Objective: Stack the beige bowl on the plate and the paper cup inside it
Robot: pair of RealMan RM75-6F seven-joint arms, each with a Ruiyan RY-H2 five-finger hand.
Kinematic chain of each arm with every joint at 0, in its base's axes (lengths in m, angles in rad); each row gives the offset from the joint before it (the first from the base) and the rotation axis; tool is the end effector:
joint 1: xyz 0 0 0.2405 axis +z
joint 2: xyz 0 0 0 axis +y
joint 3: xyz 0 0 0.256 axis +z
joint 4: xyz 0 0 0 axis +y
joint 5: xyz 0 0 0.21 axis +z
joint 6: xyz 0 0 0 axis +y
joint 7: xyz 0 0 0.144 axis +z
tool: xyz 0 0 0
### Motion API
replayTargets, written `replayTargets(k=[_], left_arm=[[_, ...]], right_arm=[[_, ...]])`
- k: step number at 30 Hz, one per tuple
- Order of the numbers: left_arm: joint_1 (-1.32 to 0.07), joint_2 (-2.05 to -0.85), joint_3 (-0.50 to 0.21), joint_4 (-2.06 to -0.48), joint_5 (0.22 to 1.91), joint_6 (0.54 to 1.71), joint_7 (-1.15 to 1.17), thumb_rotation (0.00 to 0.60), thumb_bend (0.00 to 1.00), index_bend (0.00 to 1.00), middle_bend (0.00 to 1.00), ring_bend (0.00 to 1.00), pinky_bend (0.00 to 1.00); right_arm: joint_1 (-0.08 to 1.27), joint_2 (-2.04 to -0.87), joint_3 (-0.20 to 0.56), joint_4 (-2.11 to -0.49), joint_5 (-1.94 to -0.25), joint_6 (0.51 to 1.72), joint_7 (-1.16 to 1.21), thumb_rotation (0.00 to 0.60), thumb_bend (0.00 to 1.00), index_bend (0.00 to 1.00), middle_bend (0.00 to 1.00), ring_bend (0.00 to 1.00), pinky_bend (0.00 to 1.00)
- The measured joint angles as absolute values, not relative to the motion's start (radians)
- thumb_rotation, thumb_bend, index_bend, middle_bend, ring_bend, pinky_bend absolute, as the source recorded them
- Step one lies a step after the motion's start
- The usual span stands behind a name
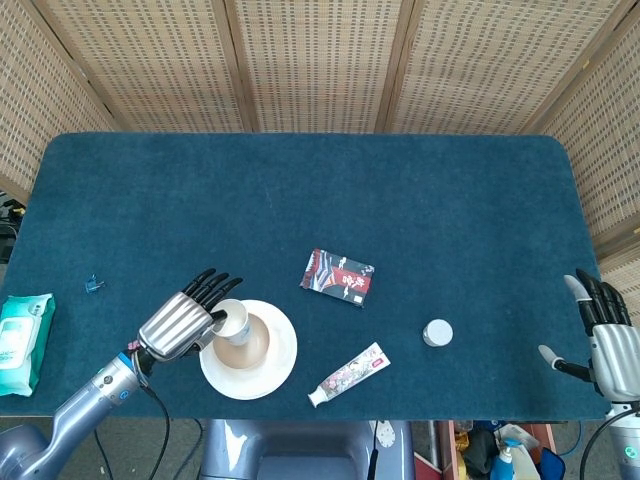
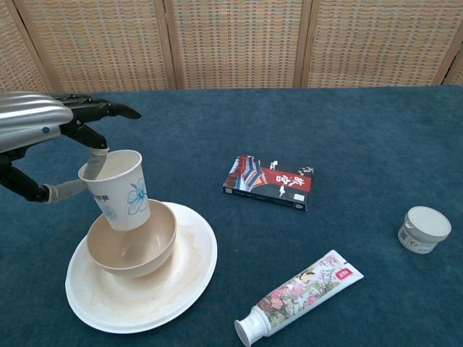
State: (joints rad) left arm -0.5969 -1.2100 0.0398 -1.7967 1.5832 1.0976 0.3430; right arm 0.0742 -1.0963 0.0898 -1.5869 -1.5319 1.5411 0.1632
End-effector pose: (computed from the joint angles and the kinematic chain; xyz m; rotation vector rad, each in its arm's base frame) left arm -0.1629 0.2526 0.0530 -2.1456 -0.6038 -0.9400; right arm -0.3083 -0.1858 0.1800 1.3146 -0.9100 1.0689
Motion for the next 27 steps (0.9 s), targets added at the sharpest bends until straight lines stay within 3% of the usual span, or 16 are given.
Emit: replayTargets(k=[13, 18, 22, 27], left_arm=[[-0.595, -1.255, 0.047, -1.765, 1.571, 1.055, 0.357, 0.600, 0.43, 0.57, 0.05, 0.00, 0.04], [-0.595, -1.274, 0.050, -1.748, 1.564, 1.039, 0.379, 0.600, 0.39, 0.47, 0.01, 0.00, 0.03], [-0.594, -1.296, 0.049, -1.734, 1.540, 1.022, 0.391, 0.600, 0.30, 0.35, 0.00, 0.00, 0.01], [-0.589, -1.314, 0.040, -1.721, 1.533, 1.031, 0.398, 0.600, 0.28, 0.32, 0.00, 0.00, 0.01]], right_arm=[[0.071, -1.093, 0.094, -1.581, -1.525, 1.544, 0.181, 0.600, 0.15, 0.00, 0.00, 0.00, 0.00], [0.071, -1.092, 0.095, -1.580, -1.524, 1.544, 0.184, 0.600, 0.15, 0.00, 0.00, 0.00, 0.00], [0.070, -1.092, 0.095, -1.581, -1.525, 1.547, 0.183, 0.600, 0.15, 0.00, 0.00, 0.00, 0.00], [0.070, -1.092, 0.096, -1.581, -1.524, 1.546, 0.183, 0.600, 0.15, 0.00, 0.00, 0.00, 0.00]])
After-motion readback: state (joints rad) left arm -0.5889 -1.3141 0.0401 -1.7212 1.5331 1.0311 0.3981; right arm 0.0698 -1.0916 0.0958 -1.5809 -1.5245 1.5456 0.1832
